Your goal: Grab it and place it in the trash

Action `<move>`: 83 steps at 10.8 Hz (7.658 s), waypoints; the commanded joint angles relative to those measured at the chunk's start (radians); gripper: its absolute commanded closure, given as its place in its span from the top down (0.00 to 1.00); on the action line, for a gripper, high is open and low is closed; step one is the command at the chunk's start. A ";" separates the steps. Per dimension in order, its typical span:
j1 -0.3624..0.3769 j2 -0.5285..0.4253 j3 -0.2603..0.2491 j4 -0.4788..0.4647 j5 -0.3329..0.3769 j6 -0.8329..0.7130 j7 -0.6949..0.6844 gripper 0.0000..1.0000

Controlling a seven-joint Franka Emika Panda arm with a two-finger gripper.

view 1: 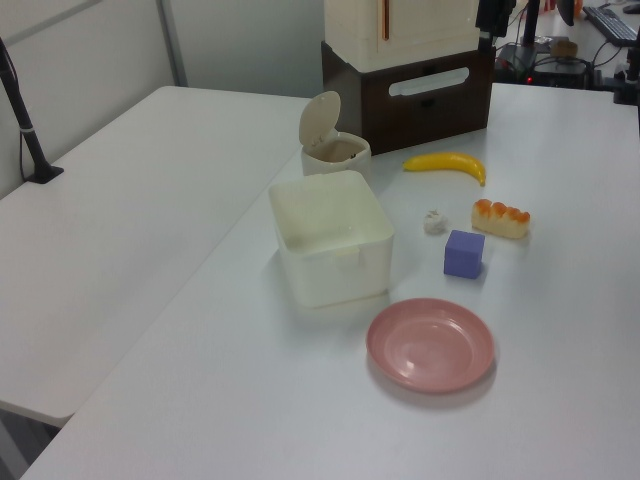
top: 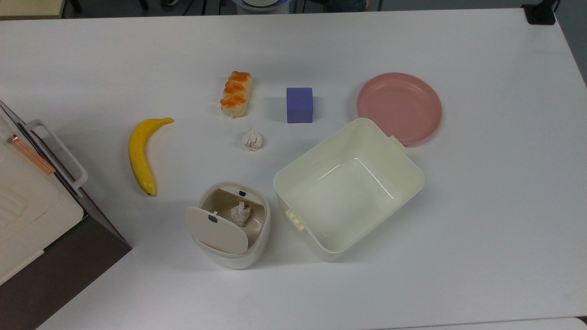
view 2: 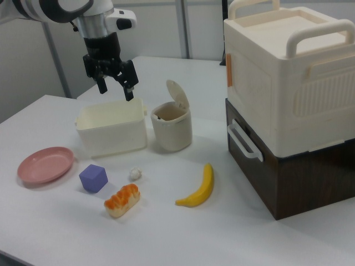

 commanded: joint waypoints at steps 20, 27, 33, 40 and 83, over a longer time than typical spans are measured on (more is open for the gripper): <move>0.005 -0.019 -0.006 0.024 -0.022 -0.079 -0.014 1.00; 0.005 -0.029 -0.008 0.016 -0.018 -0.073 -0.010 1.00; 0.004 -0.035 -0.009 0.015 -0.010 -0.062 -0.007 1.00; 0.010 -0.035 -0.005 -0.068 -0.062 -0.015 0.029 1.00; 0.180 0.455 0.003 -0.093 -0.360 0.444 0.190 0.00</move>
